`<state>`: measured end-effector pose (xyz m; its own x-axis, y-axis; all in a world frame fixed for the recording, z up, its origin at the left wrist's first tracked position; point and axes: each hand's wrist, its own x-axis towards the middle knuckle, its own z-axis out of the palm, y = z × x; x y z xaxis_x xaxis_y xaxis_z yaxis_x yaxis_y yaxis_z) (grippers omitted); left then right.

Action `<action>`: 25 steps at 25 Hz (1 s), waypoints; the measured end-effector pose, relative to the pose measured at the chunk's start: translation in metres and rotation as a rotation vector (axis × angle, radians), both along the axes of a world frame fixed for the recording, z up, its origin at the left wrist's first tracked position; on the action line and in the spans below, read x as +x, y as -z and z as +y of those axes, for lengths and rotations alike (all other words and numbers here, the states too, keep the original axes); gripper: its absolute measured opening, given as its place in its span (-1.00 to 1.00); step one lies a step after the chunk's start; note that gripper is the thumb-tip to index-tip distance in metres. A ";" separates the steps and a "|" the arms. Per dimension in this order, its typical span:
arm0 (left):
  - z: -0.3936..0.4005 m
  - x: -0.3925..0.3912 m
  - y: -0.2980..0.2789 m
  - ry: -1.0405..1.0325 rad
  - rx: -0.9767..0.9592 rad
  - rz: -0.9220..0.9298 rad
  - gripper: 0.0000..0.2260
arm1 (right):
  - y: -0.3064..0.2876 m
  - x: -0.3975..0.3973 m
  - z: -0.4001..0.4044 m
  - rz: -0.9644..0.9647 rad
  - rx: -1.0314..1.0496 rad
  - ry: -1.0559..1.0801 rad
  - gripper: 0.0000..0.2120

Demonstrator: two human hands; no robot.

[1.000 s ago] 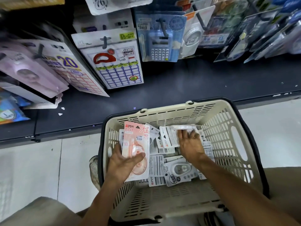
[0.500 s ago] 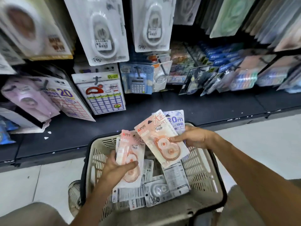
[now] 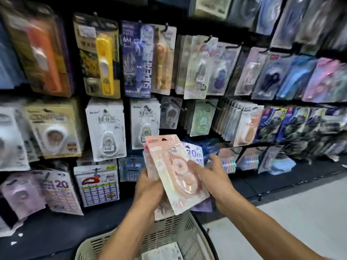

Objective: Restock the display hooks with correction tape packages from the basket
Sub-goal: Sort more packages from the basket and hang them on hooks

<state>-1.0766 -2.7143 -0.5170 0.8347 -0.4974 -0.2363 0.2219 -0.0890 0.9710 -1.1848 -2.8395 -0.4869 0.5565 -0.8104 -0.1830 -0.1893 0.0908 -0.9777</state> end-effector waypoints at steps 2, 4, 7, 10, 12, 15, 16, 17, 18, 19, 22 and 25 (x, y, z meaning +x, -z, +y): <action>-0.003 -0.005 -0.024 -0.059 0.042 -0.114 -0.60 | -0.003 0.001 -0.008 0.181 -0.230 0.113 -0.38; -0.005 -0.002 -0.043 -0.072 0.085 -0.229 -0.54 | 0.006 0.012 -0.006 0.065 0.107 0.120 -0.52; -0.009 0.011 -0.052 -0.012 0.186 -0.356 -0.48 | 0.027 0.023 0.007 -0.077 0.613 -0.018 -0.44; -0.012 0.030 -0.047 0.026 0.113 -0.260 -0.51 | 0.029 0.026 -0.004 -0.005 0.489 0.032 -0.46; -0.013 0.042 -0.048 0.038 -0.027 -0.177 -0.57 | 0.009 0.025 -0.033 -0.020 0.308 0.161 -0.65; -0.016 0.053 -0.058 0.115 -0.199 -0.163 -0.59 | -0.041 0.017 -0.094 -0.172 0.038 0.355 -0.90; -0.018 0.054 -0.060 0.155 -0.231 -0.166 -0.57 | -0.055 0.016 -0.112 -0.225 -0.014 0.413 -0.90; -0.019 0.054 -0.060 0.186 -0.251 -0.166 -0.52 | -0.065 0.016 -0.128 -0.256 -0.059 0.449 -0.88; -0.021 0.054 -0.060 0.213 -0.271 -0.161 -0.46 | -0.070 0.018 -0.142 -0.255 -0.104 0.473 -0.85; -0.023 0.054 -0.058 0.234 -0.293 -0.146 -0.39 | -0.069 0.019 -0.152 -0.217 -0.153 0.487 -0.83; -0.027 0.054 -0.052 0.260 -0.350 -0.119 -0.36 | -0.057 0.025 -0.172 -0.087 -0.270 0.473 -0.87; -0.027 0.054 -0.050 0.245 -0.411 -0.108 -0.42 | -0.055 0.024 -0.179 -0.066 -0.312 0.453 -0.87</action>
<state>-1.0222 -2.7410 -0.4671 0.6905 -0.7161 0.1019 0.1387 0.2694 0.9530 -1.1604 -3.0184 -0.4317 0.1420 -0.9817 0.1271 -0.1361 -0.1466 -0.9798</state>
